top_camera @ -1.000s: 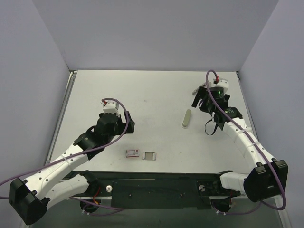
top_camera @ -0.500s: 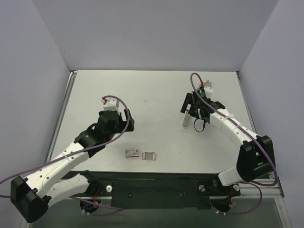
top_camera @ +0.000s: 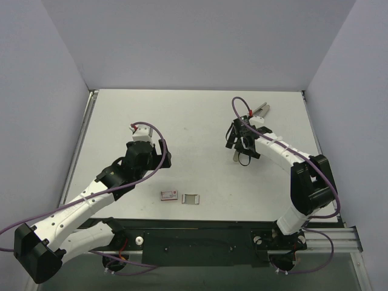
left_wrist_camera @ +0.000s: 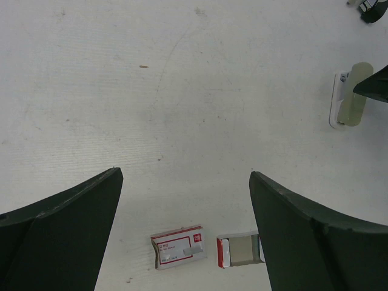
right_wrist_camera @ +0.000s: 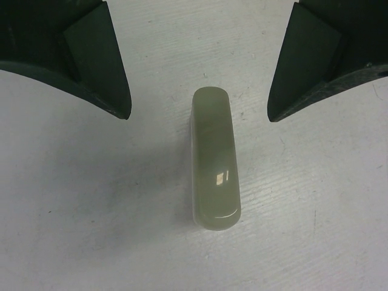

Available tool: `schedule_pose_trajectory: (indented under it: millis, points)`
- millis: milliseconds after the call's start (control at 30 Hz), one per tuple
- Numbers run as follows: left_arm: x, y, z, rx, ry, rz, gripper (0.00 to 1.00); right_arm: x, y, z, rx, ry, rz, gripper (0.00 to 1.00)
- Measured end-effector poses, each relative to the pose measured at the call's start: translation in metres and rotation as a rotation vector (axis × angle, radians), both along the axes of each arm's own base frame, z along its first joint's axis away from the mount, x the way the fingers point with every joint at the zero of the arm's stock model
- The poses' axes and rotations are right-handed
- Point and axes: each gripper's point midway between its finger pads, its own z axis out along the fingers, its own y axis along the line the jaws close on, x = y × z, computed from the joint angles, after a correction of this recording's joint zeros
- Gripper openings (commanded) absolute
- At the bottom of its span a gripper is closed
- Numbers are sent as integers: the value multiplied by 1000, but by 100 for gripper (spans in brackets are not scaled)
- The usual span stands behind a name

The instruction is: Unload the staples from the stapler

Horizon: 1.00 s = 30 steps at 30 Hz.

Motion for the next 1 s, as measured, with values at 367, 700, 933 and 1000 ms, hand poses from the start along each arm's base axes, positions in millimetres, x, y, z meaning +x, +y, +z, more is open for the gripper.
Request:
schedule_pose_trajectory:
  millis: [367, 700, 933, 1000]
  points:
    - [0, 0, 0, -1, -1, 0, 96, 22, -1, -10, -53, 6, -50, 79]
    - [-1, 1, 2, -3, -4, 0, 96, 34, 3, -20, -61, 21, -67, 65]
    - [-1, 1, 3, -6, -7, 0, 96, 32, 3, -27, -63, 40, -77, 35]
    - [-2, 2, 4, -6, -8, 0, 96, 32, 3, -27, -60, 39, -83, 21]
